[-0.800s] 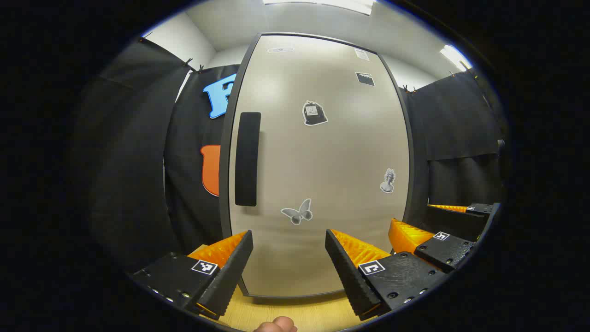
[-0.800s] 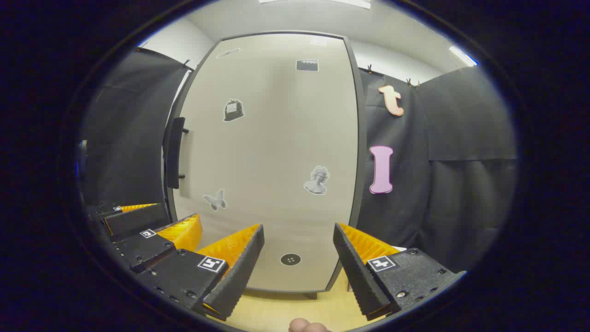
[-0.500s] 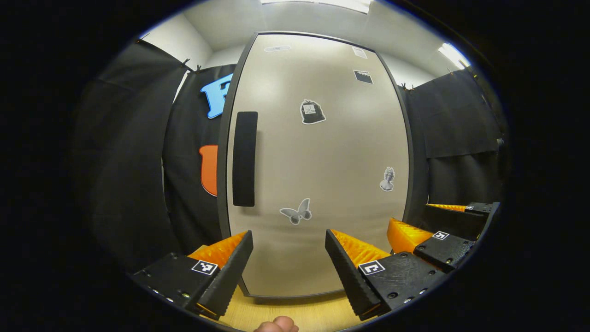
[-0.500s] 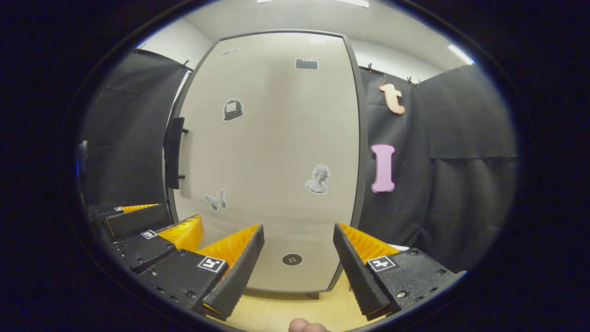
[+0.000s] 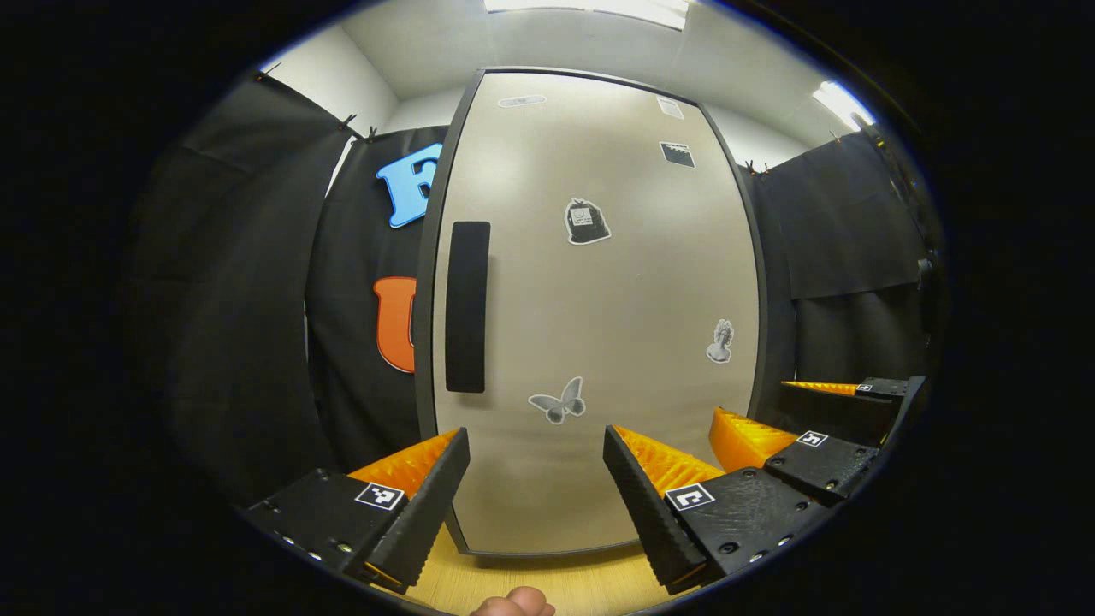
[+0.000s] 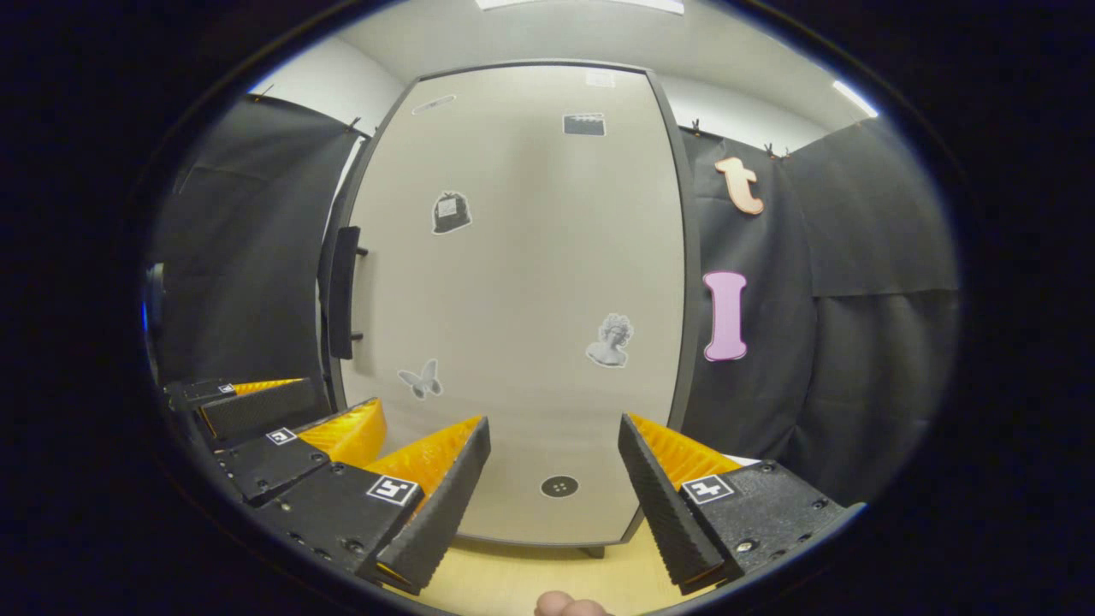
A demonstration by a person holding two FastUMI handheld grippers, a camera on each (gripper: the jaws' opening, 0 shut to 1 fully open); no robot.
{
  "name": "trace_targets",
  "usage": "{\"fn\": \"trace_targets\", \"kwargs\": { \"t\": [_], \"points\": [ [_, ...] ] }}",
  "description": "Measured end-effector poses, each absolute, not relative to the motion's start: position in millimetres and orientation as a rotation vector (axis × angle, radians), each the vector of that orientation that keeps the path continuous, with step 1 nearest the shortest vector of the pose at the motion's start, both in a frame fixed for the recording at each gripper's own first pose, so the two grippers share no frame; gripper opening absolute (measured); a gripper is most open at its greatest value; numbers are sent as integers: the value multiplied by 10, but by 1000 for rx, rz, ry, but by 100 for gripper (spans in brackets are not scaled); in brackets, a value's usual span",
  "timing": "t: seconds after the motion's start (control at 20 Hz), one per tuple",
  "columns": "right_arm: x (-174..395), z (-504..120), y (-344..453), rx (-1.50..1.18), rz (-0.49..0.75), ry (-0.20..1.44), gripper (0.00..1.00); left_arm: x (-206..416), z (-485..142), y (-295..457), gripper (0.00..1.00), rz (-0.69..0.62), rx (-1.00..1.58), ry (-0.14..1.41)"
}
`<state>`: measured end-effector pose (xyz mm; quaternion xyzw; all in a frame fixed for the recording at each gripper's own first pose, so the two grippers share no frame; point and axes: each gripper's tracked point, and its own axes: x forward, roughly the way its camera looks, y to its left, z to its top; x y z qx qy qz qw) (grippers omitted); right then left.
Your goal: Open the cabinet door with the right hand, grasp the bottle in the cabinet with the left hand and place it on the coaster, then close the cabinet door with the right hand.
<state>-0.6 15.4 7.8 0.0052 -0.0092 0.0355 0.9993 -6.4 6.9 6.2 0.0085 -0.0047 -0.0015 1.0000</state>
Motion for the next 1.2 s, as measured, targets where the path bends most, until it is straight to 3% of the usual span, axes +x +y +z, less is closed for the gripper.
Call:
{"fn": "trace_targets", "kwargs": {
  "t": [0.45, 1.0, 1.2],
  "points": [
    [230, 432, 658, -29, 184, -94, 97, -403, 14, 563, 95, 69, 44, -2],
    [582, 952, 1918, -72, 415, -224, 97, -1160, -169, 1580, 95, 317, 90, 63],
    [630, 1032, 2216, -124, 424, -258, 93, -1365, -244, 1828, 95, 389, 78, 97]
  ]
}}
